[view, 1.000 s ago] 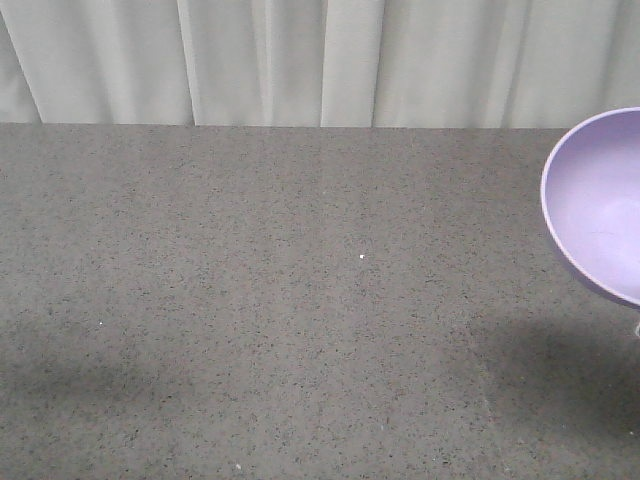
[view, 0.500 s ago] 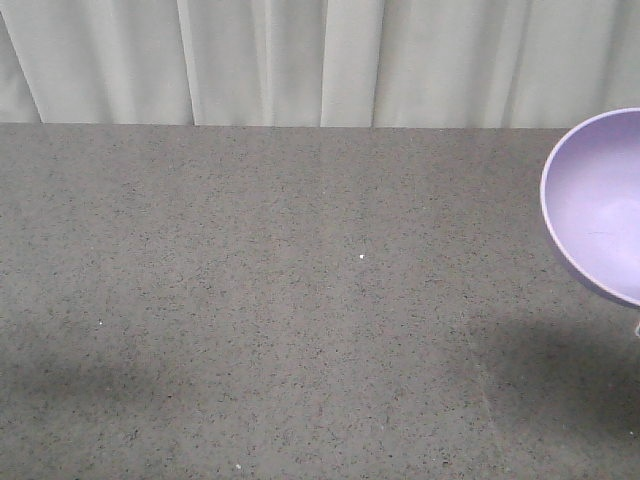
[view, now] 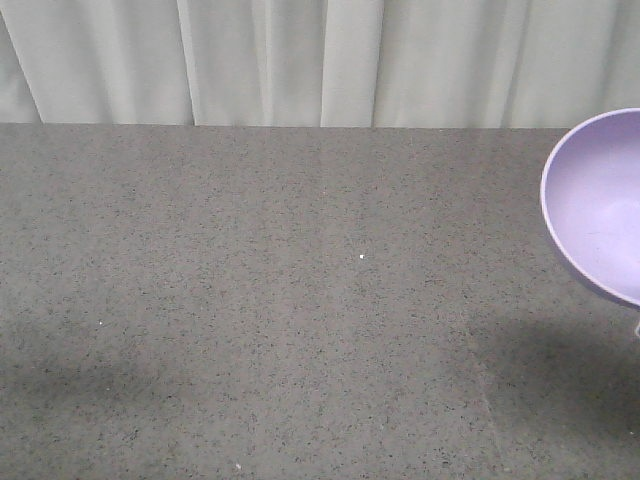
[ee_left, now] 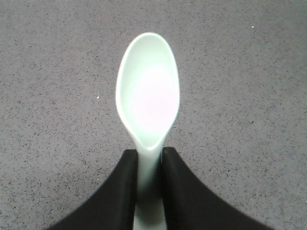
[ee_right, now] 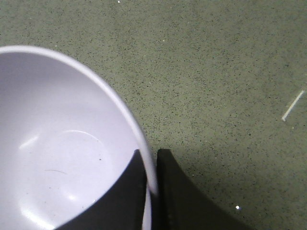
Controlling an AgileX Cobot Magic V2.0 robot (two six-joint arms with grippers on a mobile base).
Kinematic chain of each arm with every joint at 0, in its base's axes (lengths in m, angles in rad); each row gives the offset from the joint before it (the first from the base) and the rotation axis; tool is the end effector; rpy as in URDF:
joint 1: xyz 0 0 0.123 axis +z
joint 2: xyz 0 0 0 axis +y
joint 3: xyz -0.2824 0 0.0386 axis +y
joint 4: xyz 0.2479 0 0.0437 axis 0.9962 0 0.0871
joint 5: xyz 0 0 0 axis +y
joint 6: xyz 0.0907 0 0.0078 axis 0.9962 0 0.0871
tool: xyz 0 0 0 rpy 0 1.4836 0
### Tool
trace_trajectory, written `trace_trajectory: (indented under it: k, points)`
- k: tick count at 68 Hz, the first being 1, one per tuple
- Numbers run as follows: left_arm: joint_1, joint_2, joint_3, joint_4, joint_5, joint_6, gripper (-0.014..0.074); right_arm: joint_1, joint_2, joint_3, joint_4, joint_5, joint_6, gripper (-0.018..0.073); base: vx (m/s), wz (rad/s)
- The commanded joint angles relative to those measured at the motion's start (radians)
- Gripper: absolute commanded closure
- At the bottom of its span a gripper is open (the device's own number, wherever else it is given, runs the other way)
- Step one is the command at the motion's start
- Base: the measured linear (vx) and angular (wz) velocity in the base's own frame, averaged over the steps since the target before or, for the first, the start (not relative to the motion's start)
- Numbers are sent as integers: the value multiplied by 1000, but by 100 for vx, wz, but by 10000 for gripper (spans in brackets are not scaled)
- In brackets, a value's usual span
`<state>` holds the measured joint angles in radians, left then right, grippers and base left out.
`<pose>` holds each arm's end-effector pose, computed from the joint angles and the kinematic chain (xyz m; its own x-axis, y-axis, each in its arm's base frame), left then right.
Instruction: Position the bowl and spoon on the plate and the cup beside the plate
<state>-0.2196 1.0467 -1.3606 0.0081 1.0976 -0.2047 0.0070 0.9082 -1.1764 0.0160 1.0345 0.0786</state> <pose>0.1799 -0.0395 0.4464 -0.6559 -0.0582 -0.7526 0.0832 0.9854 -0.1486 0.1549 0.0023 0.4200 -0.6272 0.0823 -0.7745 0.0368 0.9964 0.0760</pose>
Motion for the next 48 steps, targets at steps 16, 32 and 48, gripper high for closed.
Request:
trace_trajectory:
  k: [16,32,48]
  points:
    - [-5,-15,-27,-8,-55,1,603,-3,-6,-27,2,-64,-3,565,0,0]
    - [-5,-15,-27,-8,-55,1,603,-3,-6,-27,2,-64,-3,565,0,0]
    - [-5,-15,-27,-8,-55,1,603,-3,-5,-27,2,-64,-3,565,-1,-3]
